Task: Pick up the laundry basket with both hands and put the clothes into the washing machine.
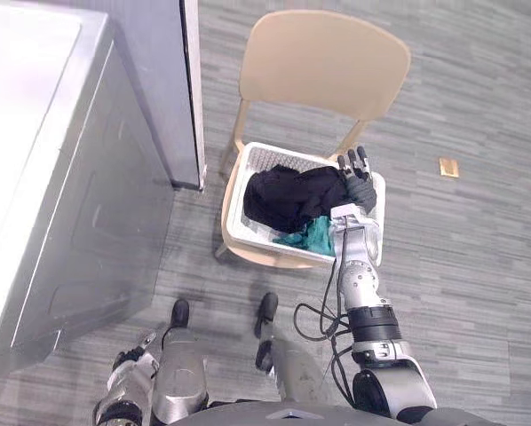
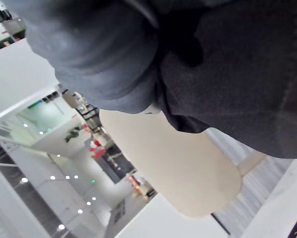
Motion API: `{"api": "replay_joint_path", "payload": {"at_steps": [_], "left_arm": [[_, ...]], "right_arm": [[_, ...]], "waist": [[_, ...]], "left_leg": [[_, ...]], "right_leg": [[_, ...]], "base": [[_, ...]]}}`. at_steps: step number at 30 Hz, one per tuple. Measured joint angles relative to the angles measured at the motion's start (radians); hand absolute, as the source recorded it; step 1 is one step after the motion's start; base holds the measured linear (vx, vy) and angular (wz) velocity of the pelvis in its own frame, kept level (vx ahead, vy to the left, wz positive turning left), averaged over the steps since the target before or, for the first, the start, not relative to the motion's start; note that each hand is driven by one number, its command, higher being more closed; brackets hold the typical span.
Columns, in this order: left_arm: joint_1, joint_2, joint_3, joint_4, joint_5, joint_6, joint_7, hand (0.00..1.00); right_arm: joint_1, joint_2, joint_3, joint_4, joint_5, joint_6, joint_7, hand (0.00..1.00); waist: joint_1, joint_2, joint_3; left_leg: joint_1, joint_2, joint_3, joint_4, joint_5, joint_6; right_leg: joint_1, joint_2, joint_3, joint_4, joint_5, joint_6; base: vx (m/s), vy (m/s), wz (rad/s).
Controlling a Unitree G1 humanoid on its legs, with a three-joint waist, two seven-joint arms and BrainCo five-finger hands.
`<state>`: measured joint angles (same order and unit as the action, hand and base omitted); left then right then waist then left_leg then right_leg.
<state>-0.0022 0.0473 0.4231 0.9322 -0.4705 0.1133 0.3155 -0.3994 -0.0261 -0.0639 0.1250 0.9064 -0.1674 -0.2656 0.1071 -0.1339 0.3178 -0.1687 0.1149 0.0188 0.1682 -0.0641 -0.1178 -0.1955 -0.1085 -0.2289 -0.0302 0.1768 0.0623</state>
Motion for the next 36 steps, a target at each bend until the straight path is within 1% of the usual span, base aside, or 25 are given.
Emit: {"api": "replay_joint_path", "payload": {"at_steps": [2,4,8,10,13,14,17,19,21,24,26,28,30,31,32,34,36], "left_arm": [[0.039,-0.011,0.047,0.005,0.000,0.006,-0.001,0.00],[0.056,-0.015,0.077,0.026,0.000,0.014,-0.001,0.00],[0.096,-0.024,0.129,0.043,0.000,0.024,-0.003,0.00],[0.102,-0.030,0.137,0.043,0.000,0.024,-0.003,0.00],[0.107,-0.041,0.147,0.044,-0.005,0.023,-0.007,0.00],[0.107,-0.047,0.147,0.045,-0.022,0.021,-0.015,0.00],[0.108,-0.051,0.148,0.054,-0.043,0.020,-0.018,0.00],[0.112,-0.051,0.162,0.061,-0.061,0.020,-0.018,0.00],[0.113,-0.051,0.167,0.060,-0.088,0.016,-0.017,0.00],[0.117,-0.050,0.176,0.043,-0.141,0.000,-0.012,0.00],[0.140,-0.063,0.208,-0.042,-0.169,-0.017,0.006,0.00],[0.156,-0.071,0.215,-0.119,-0.183,-0.035,0.017,0.00],[0.169,-0.083,0.244,-0.211,-0.193,-0.052,0.039,0.00],[0.179,-0.090,0.252,-0.265,-0.194,-0.065,0.051,0.00],[0.187,-0.122,0.310,-0.362,-0.194,-0.084,0.065,0.00],[0.200,-0.142,0.325,-0.465,-0.194,-0.096,0.089,0.00],[0.206,-0.143,0.344,-0.597,-0.192,-0.106,0.111,0.00]], "right_arm": [[0.000,0.019,0.002,0.000,0.001,0.000,0.000,1.00],[-0.002,0.021,0.002,0.000,0.007,0.000,0.001,1.00],[-0.035,0.022,0.003,0.001,0.008,0.003,0.000,1.00],[-0.079,0.021,0.002,0.007,0.007,0.010,-0.002,1.00],[-0.169,0.012,0.000,0.017,-0.004,0.015,-0.005,1.00],[-0.216,0.004,0.000,0.033,-0.007,0.015,-0.006,1.00],[-0.254,-0.014,-0.003,0.061,-0.007,0.017,-0.008,1.00],[-0.282,-0.016,-0.006,0.086,-0.008,0.018,-0.011,1.00],[-0.320,-0.022,-0.031,0.124,-0.008,0.019,-0.038,1.00],[-0.361,-0.027,-0.065,0.140,-0.008,0.019,-0.058,1.00],[-0.407,-0.033,-0.068,0.160,-0.010,0.019,-0.083,1.00],[-0.441,-0.048,-0.080,0.169,-0.011,0.019,-0.088,1.00],[-0.461,-0.061,-0.089,0.169,-0.012,0.017,-0.092,1.00],[-0.466,-0.064,-0.102,0.169,-0.012,0.016,-0.095,1.00],[-0.477,-0.062,-0.120,0.169,-0.012,0.008,-0.107,1.00],[-0.487,-0.062,-0.143,0.168,-0.013,-0.005,-0.119,1.00],[-0.496,-0.061,-0.156,0.168,-0.031,-0.011,-0.132,1.00]], "waist": [[-0.001,0.002,-0.026],[0.001,0.003,-0.058],[0.005,0.007,-0.105],[0.005,0.013,-0.113],[0.010,0.027,-0.149],[0.017,0.036,-0.157],[0.030,0.044,-0.186],[0.031,0.043,-0.194],[0.032,0.043,-0.194],[0.034,0.043,-0.198],[0.044,0.044,-0.199],[0.055,0.047,-0.201],[0.057,0.054,-0.204],[0.060,0.057,-0.208],[0.067,0.060,-0.221],[0.076,0.066,-0.232],[0.086,0.072,-0.237]], "left_leg": [[0.043,0.000,0.007,-0.019,-0.001,0.000],[0.058,0.000,0.009,-0.034,0.000,0.000],[0.097,0.001,0.011,-0.054,-0.001,0.000],[0.113,0.004,0.012,-0.061,-0.001,0.000],[0.124,0.007,0.012,-0.070,0.000,-0.001],[0.142,0.008,0.012,-0.079,0.002,-0.003],[0.150,0.008,0.009,-0.086,0.003,-0.003],[0.150,0.007,0.007,-0.086,0.004,-0.002],[0.151,0.006,0.001,-0.088,0.008,-0.002],[0.154,0.005,-0.019,-0.121,0.034,-0.006],[0.156,0.008,-0.021,-0.124,0.039,-0.010],[0.155,0.008,-0.025,-0.124,0.043,-0.010],[0.155,0.007,-0.043,-0.124,0.047,-0.010],[0.155,0.006,-0.050,-0.125,0.047,-0.010],[0.155,0.005,-0.054,-0.133,0.053,-0.010],[0.155,0.004,-0.068,-0.147,0.062,-0.010],[0.153,0.005,-0.079,-0.156,0.071,-0.011]], "right_leg": [[0.038,0.001,0.002,-0.016,-0.004,0.002],[0.052,0.002,0.001,-0.026,-0.010,-0.004],[0.088,0.003,-0.001,-0.042,-0.013,0.000],[0.102,0.004,-0.001,-0.047,-0.012,0.001],[0.111,0.008,-0.002,-0.050,-0.007,0.001],[0.124,0.009,-0.002,-0.050,-0.007,0.001],[0.131,0.009,-0.007,-0.051,-0.010,0.003],[0.134,0.008,-0.010,-0.051,-0.010,0.004],[0.141,0.007,-0.017,-0.054,-0.010,0.003],[0.140,0.006,-0.035,-0.057,-0.010,0.003],[0.141,0.010,-0.036,-0.057,-0.007,0.000],[0.143,0.010,-0.040,-0.057,-0.006,-0.002],[0.154,0.008,-0.060,-0.058,-0.007,-0.002],[0.161,0.007,-0.068,-0.058,-0.010,-0.002],[0.161,0.007,-0.076,-0.058,-0.023,-0.004],[0.162,0.006,-0.089,-0.058,-0.024,-0.003],[0.164,0.006,-0.103,-0.058,-0.025,-0.005]], "base": [[0.06,0.015,-0.04],[0.05,0.010,-0.01],[0.05,0.001,0.01],[0.00,0.000,0.00],[0.00,0.000,0.00],[0.00,0.000,0.00],[0.00,-0.006,0.03],[-0.02,-0.007,0.05],[-0.04,-0.011,0.12],[-0.04,-0.030,0.18],[-0.04,-0.031,0.02],[-0.04,-0.028,0.08],[-0.04,-0.026,0.24],[-0.03,-0.013,0.25],[-0.03,-0.012,0.21],[-0.04,-0.022,0.19],[-0.04,-0.027,0.18]]}}
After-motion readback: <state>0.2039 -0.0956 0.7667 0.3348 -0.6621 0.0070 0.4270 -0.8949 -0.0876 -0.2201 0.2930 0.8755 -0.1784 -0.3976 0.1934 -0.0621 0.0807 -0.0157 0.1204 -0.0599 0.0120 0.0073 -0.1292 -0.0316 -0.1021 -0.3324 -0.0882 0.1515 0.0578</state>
